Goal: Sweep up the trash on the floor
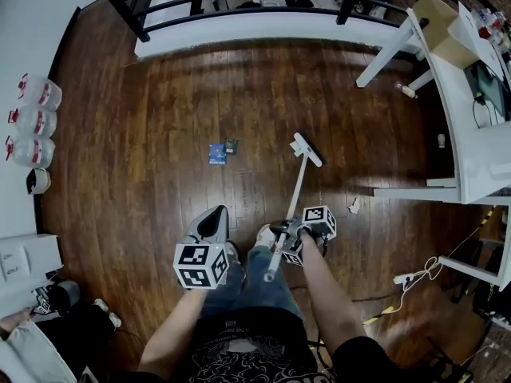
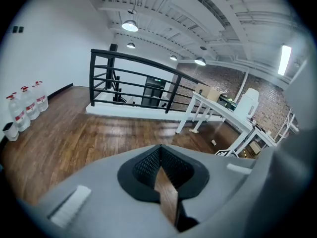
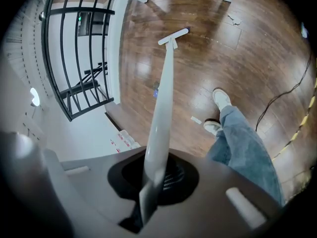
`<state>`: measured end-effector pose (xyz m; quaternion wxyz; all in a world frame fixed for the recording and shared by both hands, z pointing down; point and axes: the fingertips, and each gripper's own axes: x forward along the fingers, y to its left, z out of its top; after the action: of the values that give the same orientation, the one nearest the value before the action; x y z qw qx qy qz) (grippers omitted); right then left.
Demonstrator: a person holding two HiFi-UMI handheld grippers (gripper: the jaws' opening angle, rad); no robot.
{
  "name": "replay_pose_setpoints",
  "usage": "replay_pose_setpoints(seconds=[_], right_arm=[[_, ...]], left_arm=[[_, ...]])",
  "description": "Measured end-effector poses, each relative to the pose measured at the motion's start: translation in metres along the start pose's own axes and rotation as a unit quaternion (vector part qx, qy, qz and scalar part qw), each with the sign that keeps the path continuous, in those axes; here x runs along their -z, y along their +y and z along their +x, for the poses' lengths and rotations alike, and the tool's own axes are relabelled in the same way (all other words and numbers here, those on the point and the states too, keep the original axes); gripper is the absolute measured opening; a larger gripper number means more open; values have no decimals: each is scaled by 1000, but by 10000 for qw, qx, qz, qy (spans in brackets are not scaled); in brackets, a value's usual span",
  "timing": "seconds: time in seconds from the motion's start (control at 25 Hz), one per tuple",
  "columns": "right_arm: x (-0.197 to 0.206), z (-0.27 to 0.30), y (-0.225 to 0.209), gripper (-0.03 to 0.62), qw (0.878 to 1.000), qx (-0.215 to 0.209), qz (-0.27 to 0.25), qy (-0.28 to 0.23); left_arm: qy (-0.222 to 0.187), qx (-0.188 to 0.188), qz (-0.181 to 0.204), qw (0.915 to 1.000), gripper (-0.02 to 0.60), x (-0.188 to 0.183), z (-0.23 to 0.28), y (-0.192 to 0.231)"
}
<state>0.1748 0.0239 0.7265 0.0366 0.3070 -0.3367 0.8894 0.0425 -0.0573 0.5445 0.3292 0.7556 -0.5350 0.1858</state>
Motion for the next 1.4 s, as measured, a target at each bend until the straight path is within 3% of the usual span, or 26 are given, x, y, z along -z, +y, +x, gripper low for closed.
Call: replay_pose_setpoints(seconds=[0.6,0.88,1.16,1.4], right_arm=[[149,137,39,2,9981,-149,-42,603],[197,177,47,2,9967,-111,-117,799],[205,180,46,2,9979,-70,-149,623],[206,152,38,0,9980,5,-391,504]], left_arm=[[-460,-442,-484,9968,5,11,-100,138],[-582,-589,-667,9943,5,19,-131,179],[-596,-508,-723,9943,5,26,-143,191],[-473,-60,-566,9973,5,27,-127,158]])
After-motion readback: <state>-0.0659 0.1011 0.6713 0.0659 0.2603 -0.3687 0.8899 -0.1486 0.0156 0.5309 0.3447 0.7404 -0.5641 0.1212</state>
